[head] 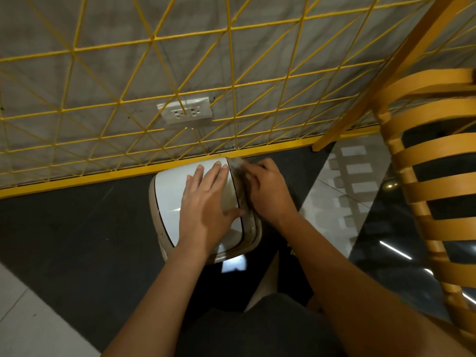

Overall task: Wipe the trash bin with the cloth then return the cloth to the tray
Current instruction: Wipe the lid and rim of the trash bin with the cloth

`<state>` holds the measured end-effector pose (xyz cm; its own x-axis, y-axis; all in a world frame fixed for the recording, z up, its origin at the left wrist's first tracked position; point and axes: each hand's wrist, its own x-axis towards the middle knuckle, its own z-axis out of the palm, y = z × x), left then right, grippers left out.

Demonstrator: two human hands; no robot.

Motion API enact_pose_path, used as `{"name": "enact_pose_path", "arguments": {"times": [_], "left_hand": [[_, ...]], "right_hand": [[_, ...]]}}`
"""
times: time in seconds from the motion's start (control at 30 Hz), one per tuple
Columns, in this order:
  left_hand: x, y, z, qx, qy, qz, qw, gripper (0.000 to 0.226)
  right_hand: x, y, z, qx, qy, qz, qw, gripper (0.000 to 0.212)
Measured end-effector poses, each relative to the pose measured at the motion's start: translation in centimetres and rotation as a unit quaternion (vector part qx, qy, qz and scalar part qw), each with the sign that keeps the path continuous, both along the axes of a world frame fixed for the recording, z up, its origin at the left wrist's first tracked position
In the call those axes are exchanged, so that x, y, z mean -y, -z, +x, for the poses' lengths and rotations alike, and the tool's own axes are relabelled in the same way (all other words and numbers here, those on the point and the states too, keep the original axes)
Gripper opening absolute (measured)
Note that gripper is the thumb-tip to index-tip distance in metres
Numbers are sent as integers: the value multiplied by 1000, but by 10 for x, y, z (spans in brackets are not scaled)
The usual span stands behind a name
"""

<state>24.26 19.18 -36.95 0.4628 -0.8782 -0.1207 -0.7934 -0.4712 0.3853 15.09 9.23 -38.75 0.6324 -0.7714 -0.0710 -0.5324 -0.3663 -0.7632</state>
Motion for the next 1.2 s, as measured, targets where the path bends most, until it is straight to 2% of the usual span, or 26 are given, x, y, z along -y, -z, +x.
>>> {"name": "enact_pose_path", "arguments": {"times": [0.1,0.23,0.3,0.47,0.7,0.9,1.1,1.2], "left_hand": [[0,1,-1,-6,-3,-2,1000,87],[1,1,-1,-11,-1,-7,1000,86],[1,-1,-1,-17,-2,-10,1000,86],[1,-3,-1,-20,-1,-8,1000,87],[-1,-3,-3,-25,-7,-22,999,87],[-1,-7,-2,-19,10,-23,1000,88],[-8,-13,9,-8,70,41,997,100],[-8,-15,10,-12,80,51,995,88]], "right_hand": [[-22,3,-18,0,-6,-19,1000,33],[-16,5,-7,-22,-2,10,1000,25],[-2,5,10,-93,-16,-17,995,39],[21,2,32,-136,-36,30,990,47],[-16,-4,-8,-131,-46,9,990,45],[-6,-9,4,-143,-46,-34,988,44],[-11,-9,-1,-115,-20,34,993,44],[-25,-5,-23,-102,-11,54,993,42]]}}
